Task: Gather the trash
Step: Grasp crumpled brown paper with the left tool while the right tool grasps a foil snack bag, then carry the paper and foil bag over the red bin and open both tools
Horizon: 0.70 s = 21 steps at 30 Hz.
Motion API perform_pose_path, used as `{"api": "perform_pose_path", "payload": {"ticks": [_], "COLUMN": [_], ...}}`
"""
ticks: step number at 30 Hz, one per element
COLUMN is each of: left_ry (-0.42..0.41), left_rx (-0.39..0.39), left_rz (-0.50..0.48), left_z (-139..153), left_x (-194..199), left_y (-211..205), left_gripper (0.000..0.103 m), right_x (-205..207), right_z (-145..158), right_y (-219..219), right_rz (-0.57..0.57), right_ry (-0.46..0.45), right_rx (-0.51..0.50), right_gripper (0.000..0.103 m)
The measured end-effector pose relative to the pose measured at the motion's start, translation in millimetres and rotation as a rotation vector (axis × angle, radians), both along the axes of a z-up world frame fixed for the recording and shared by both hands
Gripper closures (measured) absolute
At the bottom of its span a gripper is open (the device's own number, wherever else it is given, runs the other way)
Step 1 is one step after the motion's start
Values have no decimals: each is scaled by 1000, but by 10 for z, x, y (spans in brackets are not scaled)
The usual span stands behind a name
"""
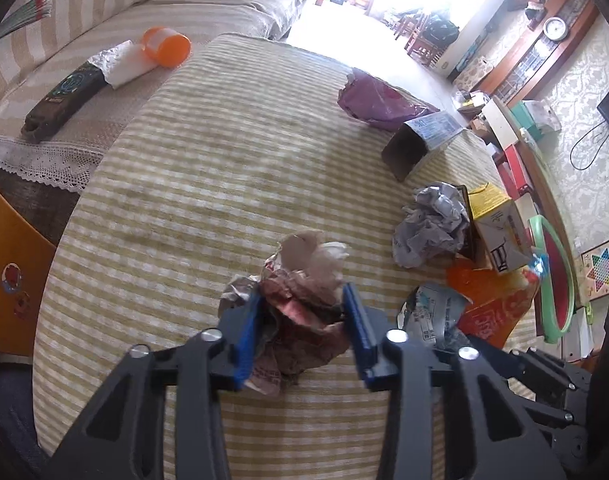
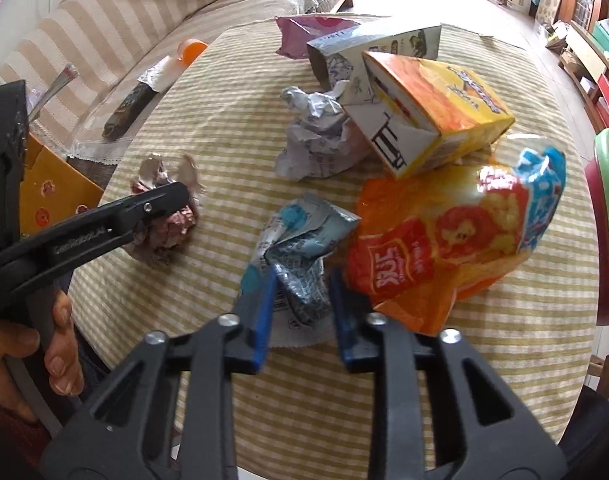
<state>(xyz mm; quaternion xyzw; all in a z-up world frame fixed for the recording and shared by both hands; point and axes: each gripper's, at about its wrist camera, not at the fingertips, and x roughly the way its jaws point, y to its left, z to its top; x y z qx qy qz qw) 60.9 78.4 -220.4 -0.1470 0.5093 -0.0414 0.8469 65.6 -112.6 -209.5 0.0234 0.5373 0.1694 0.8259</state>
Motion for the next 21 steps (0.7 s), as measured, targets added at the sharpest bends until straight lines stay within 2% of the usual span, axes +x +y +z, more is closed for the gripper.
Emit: {"api": "perform_pose_path", "payload": {"ticks": [2,13,21], "left_ry": [-10,-58,-67], "left_rx": [-1,9,5], "left_rz": [1,35,56], "left_z": [30,215,232], "left_x": [-11,-56,-56], "left_y": [-18,27,108], "left_gripper": [74,76,76], "right_x": [-3,-57,-55], "right_z": [30,176,179], "right_y": [-14,-206,-170], "right_rz": [-4,-52,-50], "right_ry": [-6,-37,-25], "right_rx": [12,89,75], "right_gripper": [88,88,88]}}
